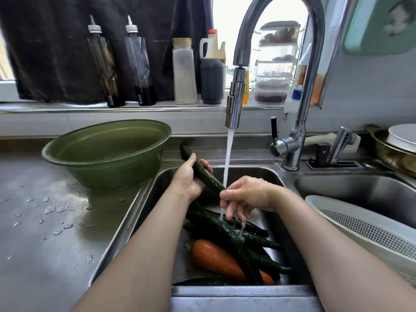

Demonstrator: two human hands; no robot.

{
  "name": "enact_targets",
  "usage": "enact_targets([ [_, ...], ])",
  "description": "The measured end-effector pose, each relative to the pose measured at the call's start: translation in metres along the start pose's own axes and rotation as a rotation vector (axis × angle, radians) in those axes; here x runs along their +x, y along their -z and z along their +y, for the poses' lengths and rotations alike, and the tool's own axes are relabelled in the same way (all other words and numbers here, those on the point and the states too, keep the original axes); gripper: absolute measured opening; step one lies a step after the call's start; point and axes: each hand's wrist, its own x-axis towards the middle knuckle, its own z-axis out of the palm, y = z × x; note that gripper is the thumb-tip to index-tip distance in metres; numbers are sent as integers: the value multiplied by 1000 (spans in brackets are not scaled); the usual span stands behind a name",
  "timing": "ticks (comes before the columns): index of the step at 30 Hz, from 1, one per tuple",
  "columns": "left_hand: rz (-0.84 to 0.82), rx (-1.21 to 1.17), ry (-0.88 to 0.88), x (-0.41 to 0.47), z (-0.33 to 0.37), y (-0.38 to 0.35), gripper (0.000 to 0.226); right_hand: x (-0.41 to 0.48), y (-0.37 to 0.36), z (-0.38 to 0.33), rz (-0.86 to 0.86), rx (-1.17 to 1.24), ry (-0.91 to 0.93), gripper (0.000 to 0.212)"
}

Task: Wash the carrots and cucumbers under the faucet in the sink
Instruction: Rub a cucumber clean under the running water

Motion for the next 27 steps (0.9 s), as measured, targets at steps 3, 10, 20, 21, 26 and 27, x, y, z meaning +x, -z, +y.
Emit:
enact_targets([
  [3, 7, 52, -17, -1, -4, -1, 30, 1, -2, -2, 12, -103, -45, 29],
  [10, -30, 167, -276, 1, -11, -2, 11, 3, 1, 5, 266, -51, -62, 25],
  [20, -63, 608, -178, -12, -55, -17, 25, 25, -14, 7, 615, -237, 33, 34],
  [21, -38, 684, -206, -15, -58, -20, 28, 23, -18, 6, 617, -200, -6, 31],
  [26, 176, 1204, -282, -31, -55, -36, 52, 25, -19, 13, 451, 256, -63, 40],
  [27, 195, 1265, -278, -30, -55, -35, 56, 25, -18, 12, 450, 342, -23, 44],
])
